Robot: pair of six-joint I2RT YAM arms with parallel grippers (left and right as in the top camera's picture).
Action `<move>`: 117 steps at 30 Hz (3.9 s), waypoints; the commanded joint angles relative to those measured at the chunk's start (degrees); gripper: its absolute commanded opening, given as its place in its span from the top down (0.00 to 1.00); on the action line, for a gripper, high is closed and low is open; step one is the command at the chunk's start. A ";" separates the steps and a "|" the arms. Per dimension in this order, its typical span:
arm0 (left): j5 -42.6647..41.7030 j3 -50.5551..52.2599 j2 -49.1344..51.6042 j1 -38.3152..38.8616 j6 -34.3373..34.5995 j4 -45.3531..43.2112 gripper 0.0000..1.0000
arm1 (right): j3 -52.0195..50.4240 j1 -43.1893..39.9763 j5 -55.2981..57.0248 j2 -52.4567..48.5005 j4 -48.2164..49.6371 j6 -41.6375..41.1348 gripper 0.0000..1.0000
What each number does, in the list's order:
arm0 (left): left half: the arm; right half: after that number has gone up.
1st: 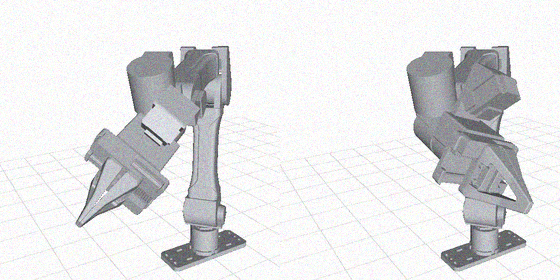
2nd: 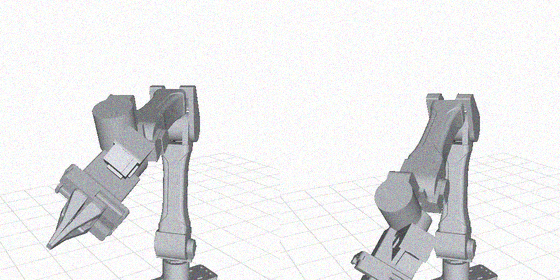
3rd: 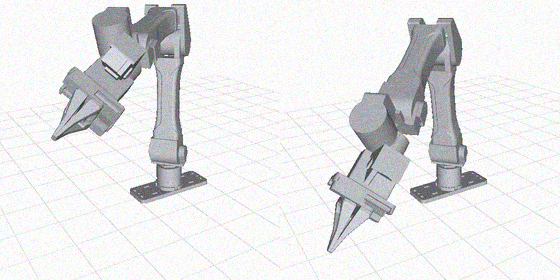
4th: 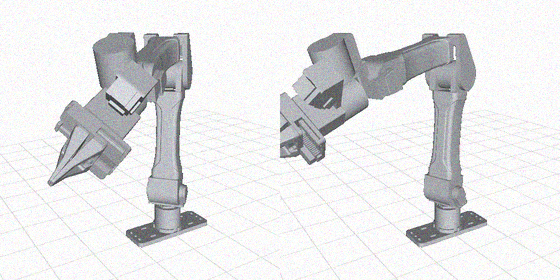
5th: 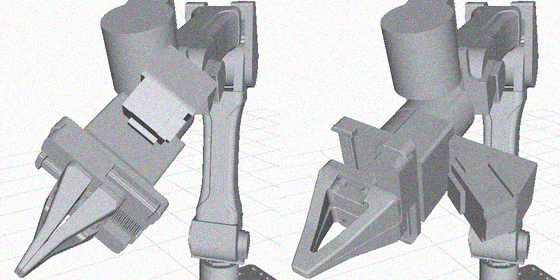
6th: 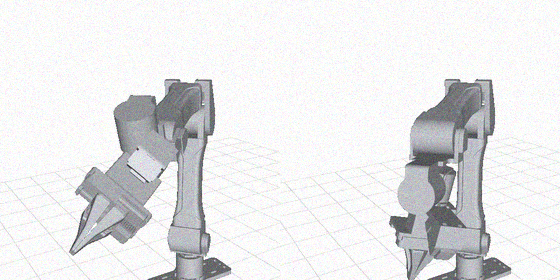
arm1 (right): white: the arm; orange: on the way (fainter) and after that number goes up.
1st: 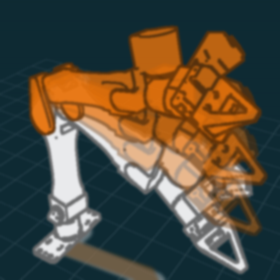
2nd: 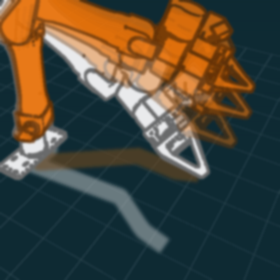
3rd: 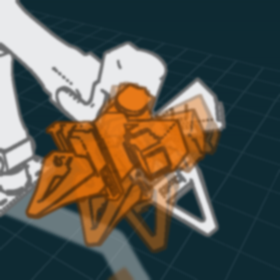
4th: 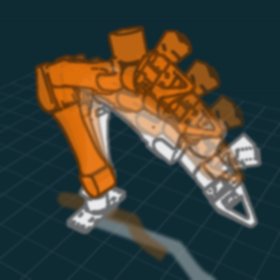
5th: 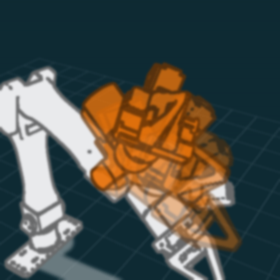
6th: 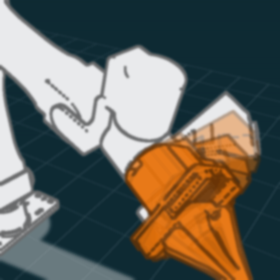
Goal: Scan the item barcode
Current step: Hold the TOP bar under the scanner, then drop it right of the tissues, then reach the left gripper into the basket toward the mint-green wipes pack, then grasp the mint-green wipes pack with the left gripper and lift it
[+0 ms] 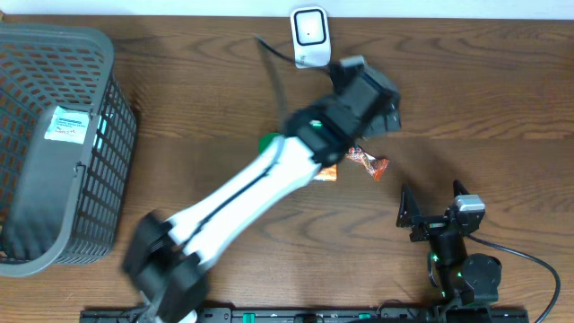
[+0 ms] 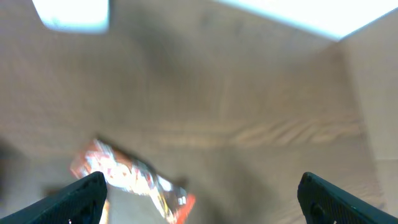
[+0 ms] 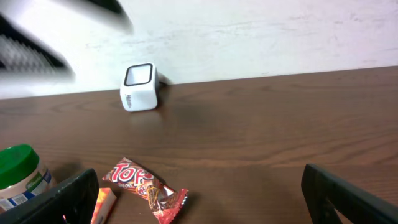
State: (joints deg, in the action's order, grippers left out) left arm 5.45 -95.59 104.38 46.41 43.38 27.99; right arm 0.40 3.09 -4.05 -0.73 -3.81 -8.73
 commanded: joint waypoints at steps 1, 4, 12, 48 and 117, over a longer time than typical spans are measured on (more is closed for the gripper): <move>4.26 -1.22 -6.10 -3.69 -10.75 0.74 0.04 | -0.09 0.33 0.13 0.09 -0.22 -0.66 0.01; 1.51 -1.20 -5.77 -5.53 -10.78 2.82 0.36 | -0.09 0.33 0.13 0.09 -0.22 -0.66 0.01; -4.17 -1.11 -1.16 -7.19 -10.78 5.55 0.93 | -0.09 0.33 0.13 0.09 -0.22 -0.63 0.01; 21.86 -2.51 -12.94 -73.02 -21.59 24.17 0.13 | -0.09 0.33 0.13 0.09 -0.22 -0.66 0.01; -21.33 12.61 22.43 -78.01 -3.61 0.48 0.01 | -0.09 0.33 0.13 0.09 -0.22 -0.63 0.01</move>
State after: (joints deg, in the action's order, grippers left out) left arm -9.85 -86.32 119.22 -31.83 38.98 27.40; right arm 0.40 3.09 -4.03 -0.73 -3.81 -8.75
